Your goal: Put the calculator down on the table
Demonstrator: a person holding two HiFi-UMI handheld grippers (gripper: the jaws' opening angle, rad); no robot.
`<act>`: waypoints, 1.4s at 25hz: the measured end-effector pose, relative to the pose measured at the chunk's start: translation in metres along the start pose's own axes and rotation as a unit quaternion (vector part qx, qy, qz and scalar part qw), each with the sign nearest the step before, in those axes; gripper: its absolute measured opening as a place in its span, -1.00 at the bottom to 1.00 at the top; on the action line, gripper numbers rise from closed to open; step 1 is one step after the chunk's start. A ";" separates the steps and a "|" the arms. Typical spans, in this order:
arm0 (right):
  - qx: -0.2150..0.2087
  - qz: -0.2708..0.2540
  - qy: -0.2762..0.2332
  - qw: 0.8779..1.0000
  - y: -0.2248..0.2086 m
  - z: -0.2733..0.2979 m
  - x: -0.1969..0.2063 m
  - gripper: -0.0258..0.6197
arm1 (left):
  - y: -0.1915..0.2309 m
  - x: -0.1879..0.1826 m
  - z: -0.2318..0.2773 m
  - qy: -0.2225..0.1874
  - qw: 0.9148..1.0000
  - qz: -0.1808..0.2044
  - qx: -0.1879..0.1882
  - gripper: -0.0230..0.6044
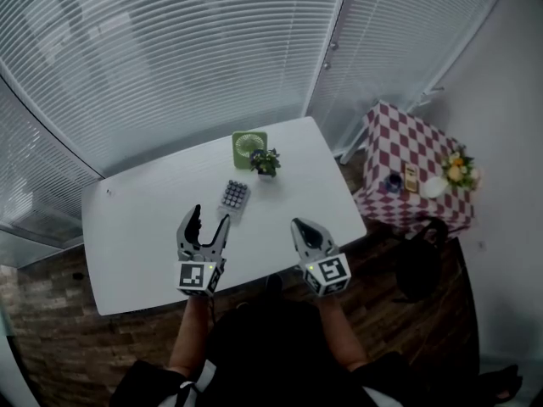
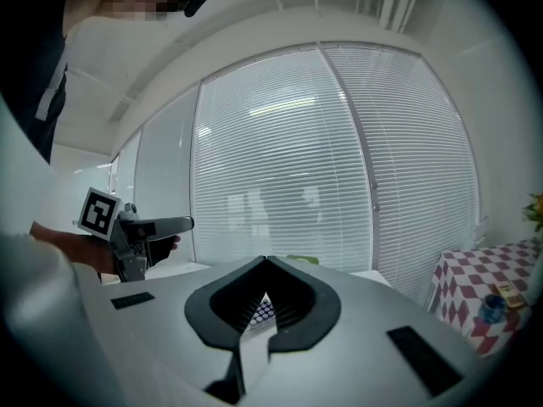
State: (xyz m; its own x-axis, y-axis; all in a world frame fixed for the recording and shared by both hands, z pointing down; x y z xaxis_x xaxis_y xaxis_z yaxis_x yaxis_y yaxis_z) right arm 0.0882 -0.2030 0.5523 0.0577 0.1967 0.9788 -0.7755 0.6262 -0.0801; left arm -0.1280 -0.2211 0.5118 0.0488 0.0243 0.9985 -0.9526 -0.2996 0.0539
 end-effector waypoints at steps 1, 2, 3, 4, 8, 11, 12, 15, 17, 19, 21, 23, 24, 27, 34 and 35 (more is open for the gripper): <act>0.003 -0.004 0.000 1.000 -0.001 0.000 -0.001 -0.90 | -0.002 0.000 -0.001 -0.001 1.000 0.002 0.004 0.02; 0.007 -0.008 -0.001 1.000 -0.003 -0.001 -0.001 -0.90 | -0.003 -0.001 -0.002 -0.003 1.000 0.002 0.008 0.01; 0.011 -0.008 -0.002 1.000 -0.004 -0.001 -0.001 -0.90 | -0.004 -0.002 -0.003 -0.006 1.000 0.001 0.011 0.01; 0.015 -0.008 -0.002 1.000 -0.005 -0.001 0.000 -0.90 | -0.004 -0.003 -0.004 -0.009 1.000 -0.002 0.011 0.00; 0.012 -0.004 -0.001 1.000 -0.004 0.000 0.000 -0.90 | 0.002 -0.007 -0.007 -0.023 1.000 -0.007 -0.013 -0.76; 0.010 -0.001 -0.004 1.000 -0.003 -0.001 0.000 -0.90 | -0.003 -0.010 -0.008 -0.030 1.000 -0.001 -0.002 -0.89; 0.012 -0.002 -0.005 1.000 -0.003 -0.001 -0.001 -0.90 | -0.005 -0.013 -0.009 -0.039 0.999 0.000 0.003 -0.90; 0.013 -0.002 -0.007 1.000 -0.004 -0.001 0.000 -0.90 | -0.008 -0.018 -0.013 -0.044 0.999 0.015 0.008 -0.91; 0.012 0.005 -0.007 1.000 -0.004 0.000 0.001 -0.90 | -0.007 -0.018 -0.013 -0.041 0.999 0.011 0.005 -0.91; 0.010 0.005 -0.008 1.000 -0.002 0.002 -0.002 -0.90 | -0.005 -0.018 -0.014 -0.040 0.999 0.005 0.007 -0.91; 0.005 0.001 -0.011 1.000 0.002 0.004 -0.007 -0.90 | -0.003 -0.019 -0.016 -0.041 0.999 0.005 0.009 -0.91; 0.003 0.001 -0.011 1.000 0.004 0.006 -0.005 -0.90 | -0.002 -0.023 -0.019 -0.047 0.999 0.007 0.008 -0.91; 0.004 0.004 -0.012 1.000 0.003 0.007 -0.003 -0.90 | -0.001 -0.024 -0.020 -0.049 0.999 0.009 0.007 -0.91; 0.006 0.006 -0.014 1.000 0.003 0.009 -0.004 -0.90 | 0.001 -0.024 -0.022 -0.045 0.999 0.017 0.007 -0.91; -0.004 -0.023 0.000 1.000 0.015 0.013 -0.004 -0.90 | 0.001 -0.015 -0.023 -0.024 0.999 -0.005 0.026 -0.91; -0.001 -0.029 -0.003 1.000 0.016 0.013 -0.006 -0.90 | 0.001 -0.016 -0.024 -0.028 0.999 -0.005 0.027 -0.91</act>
State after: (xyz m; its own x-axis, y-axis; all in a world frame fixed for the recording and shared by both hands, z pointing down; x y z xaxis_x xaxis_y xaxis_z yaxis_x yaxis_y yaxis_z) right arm 0.0674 -0.2042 0.5479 0.0996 0.1560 0.9827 -0.7700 0.6376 -0.0232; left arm -0.1370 -0.1993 0.4960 0.0754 -0.0251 0.9968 -0.9347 -0.3501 0.0619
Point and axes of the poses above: the fingertips, and each gripper's own axes: z forward along the fingers, y to its left, x out of its underside, the point moved 2 cm from there along -z, backward along the fingers, and after that the axes turned 5 degrees about -x, right-handed, at the moved point
